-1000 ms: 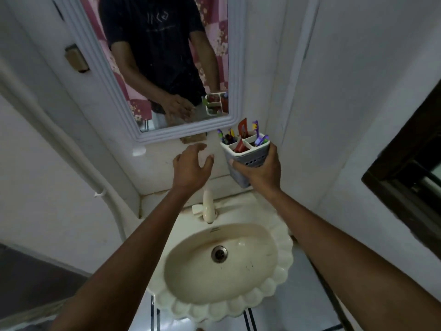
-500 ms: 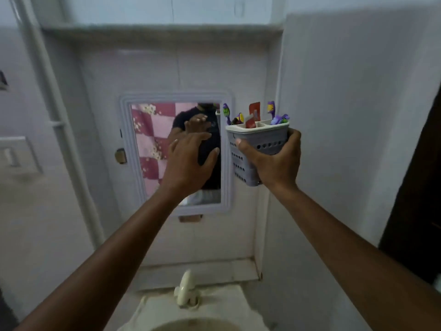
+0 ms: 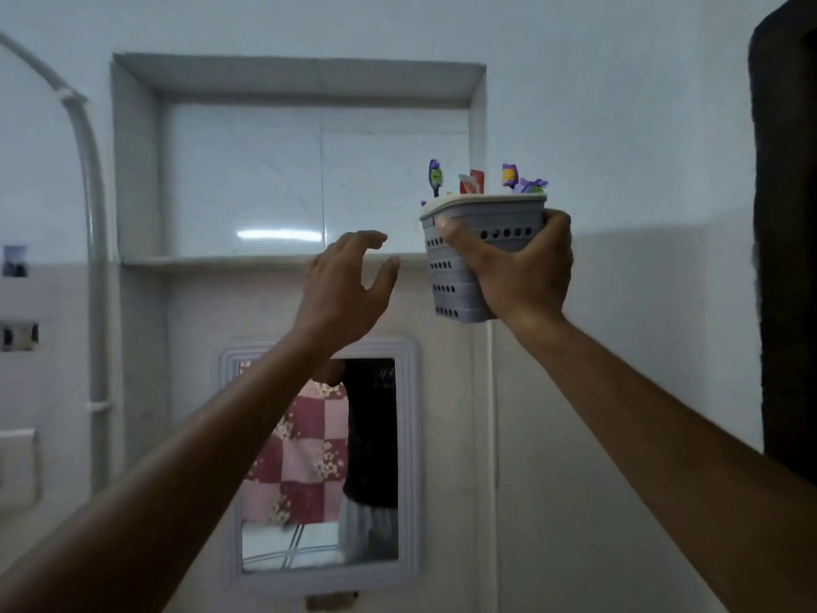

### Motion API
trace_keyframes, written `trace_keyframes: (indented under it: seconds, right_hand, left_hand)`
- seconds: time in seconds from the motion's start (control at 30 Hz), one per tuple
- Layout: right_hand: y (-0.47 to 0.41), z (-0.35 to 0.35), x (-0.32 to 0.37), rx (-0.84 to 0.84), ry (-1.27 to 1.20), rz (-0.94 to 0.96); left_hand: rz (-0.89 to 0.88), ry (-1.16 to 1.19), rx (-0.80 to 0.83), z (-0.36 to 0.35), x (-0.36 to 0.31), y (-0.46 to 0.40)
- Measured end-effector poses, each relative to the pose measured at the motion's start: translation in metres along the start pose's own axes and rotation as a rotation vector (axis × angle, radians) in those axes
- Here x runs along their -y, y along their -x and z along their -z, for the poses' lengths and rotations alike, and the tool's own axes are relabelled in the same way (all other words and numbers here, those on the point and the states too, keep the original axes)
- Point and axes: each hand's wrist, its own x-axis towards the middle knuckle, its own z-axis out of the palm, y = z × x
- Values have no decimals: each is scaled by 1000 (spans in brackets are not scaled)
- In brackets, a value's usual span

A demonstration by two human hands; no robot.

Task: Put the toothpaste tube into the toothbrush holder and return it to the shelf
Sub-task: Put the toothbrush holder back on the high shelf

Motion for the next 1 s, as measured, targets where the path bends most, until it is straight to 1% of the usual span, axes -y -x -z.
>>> trace_keyframes:
  seconds: [0.1, 0.2, 0.3, 0.37, 0.43, 0.5, 0.6, 0.7, 0.83, 1.0]
  right_hand:
    - [-25, -15, 13, -15, -8, 13]
    - [-43, -32, 19, -21, 10, 38]
    - [-57, -50, 22, -42, 42, 50]
    - [-65, -62, 22, -68, 59, 51]
    - [-72, -73, 23, -92, 64, 48]
    - [-78, -82, 24, -108, 64, 46]
    - [-88, -97, 20, -114, 72, 51]
    - [-92, -111, 7, -93, 114, 51]
    - [-91, -127, -17, -26, 169, -7]
    - [-89, -141, -32, 2, 256, 30]
  left_hand:
    - [-14, -46, -25, -13, 18, -27]
    - [13, -124, -6, -32, 39, -48]
    - [129, -199, 139, -50, 61, -56]
    - [142, -275, 211, -63, 77, -49]
    - [98, -299, 176, -75, 89, -41]
    - [97, -267, 116, -83, 91, -37]
    - [90, -253, 82, -89, 93, -40]
    - [84, -244, 71, -88, 95, -39]
    - [73, -246, 38, -91, 99, -38]
    - [68, -264, 28, -93, 101, -39]
